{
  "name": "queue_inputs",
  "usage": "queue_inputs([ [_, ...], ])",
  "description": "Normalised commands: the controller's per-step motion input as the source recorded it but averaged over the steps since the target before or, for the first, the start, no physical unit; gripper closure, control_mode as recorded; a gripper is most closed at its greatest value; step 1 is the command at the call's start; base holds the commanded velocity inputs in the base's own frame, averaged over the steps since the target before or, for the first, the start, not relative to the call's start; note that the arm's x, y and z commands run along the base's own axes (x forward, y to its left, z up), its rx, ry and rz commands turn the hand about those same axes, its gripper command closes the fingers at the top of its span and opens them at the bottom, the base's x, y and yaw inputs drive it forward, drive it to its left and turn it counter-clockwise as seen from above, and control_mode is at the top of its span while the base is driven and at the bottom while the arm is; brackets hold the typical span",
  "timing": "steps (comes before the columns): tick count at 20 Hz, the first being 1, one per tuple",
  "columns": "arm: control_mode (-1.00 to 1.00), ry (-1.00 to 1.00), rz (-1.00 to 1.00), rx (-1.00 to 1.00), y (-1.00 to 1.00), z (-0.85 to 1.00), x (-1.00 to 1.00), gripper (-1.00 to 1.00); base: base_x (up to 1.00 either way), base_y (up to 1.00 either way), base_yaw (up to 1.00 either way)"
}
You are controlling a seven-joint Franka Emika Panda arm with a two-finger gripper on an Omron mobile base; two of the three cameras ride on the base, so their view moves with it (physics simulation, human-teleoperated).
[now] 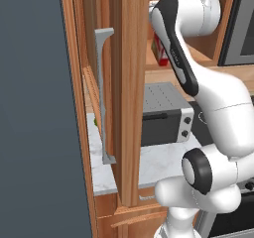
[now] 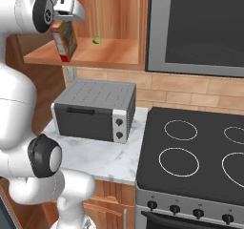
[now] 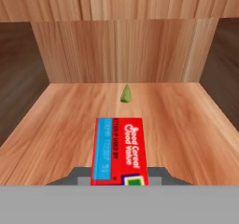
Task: Pick the cereal and jam from the counter and place them in the cabinets closest to them.
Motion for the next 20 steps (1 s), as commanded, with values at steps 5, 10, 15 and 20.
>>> queue_inputs([
  [5, -1.0, -0.02, 0.0, 0.0, 0.0, -0.09, 0.18, 1.0, 0.0, 0.0, 0.0],
  [10, -1.0, -0.02, 0.0, 0.0, 0.0, -0.12, 0.13, 1.0, 0.0, 0.0, 0.0],
  [15, -1.0, -0.04, 0.0, 0.0, 0.0, -0.05, 0.21, 1.0, 0.0, 0.0, 0.0],
  [20, -1.0, -0.04, 0.0, 0.0, 0.0, 0.0, 0.3, 1.0, 0.0, 0.0, 0.0],
])
